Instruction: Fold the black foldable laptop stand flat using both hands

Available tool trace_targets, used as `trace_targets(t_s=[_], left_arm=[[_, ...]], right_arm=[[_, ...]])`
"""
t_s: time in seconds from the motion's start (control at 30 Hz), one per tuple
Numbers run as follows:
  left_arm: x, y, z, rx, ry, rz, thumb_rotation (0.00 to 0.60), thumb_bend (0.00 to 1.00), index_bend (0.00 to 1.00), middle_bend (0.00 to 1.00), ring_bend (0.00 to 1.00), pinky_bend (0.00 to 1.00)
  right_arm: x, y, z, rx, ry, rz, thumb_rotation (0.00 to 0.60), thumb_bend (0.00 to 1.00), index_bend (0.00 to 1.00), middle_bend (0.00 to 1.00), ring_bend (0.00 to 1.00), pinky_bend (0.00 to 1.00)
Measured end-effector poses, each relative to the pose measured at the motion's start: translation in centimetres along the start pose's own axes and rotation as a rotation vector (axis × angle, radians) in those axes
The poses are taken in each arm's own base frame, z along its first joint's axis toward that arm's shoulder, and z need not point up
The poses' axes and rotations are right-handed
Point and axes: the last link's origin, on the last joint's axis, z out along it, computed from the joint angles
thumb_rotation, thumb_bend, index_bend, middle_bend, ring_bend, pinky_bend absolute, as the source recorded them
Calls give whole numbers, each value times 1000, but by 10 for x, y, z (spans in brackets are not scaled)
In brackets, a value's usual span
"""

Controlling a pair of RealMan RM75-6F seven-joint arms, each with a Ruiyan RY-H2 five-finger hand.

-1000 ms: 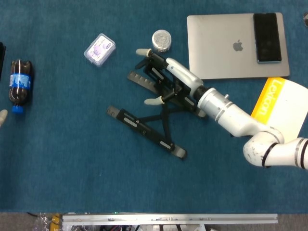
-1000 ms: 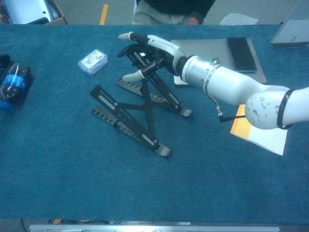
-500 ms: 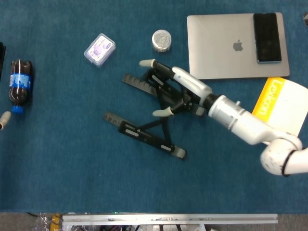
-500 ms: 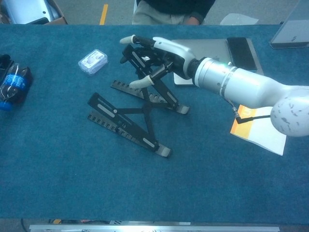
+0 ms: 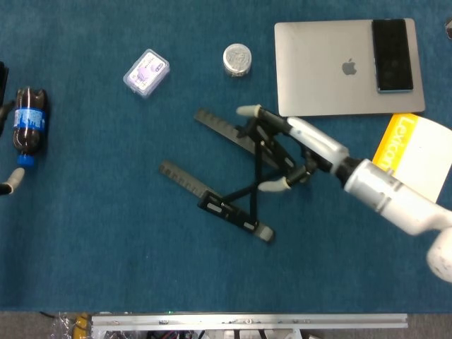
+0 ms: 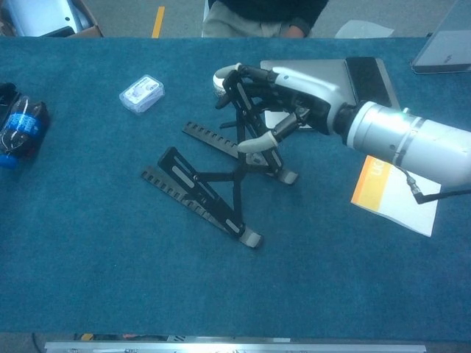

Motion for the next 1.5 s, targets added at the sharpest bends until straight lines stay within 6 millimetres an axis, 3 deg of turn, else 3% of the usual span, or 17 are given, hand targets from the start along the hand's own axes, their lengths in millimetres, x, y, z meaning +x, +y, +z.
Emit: trace_targets(t_s=[1.17, 1.5], left_arm=[[-4, 16, -10, -27, 8, -10, 600, 250, 0, 0, 0, 0], [-4, 19, -12, -32, 14, -10, 600, 250, 0, 0, 0, 0]], right_arm=[[-12, 32, -142, 10, 11, 23, 600, 40, 106, 293, 122, 279], [-20, 42, -168, -11, 8, 33, 600, 43, 106, 293, 122, 280]])
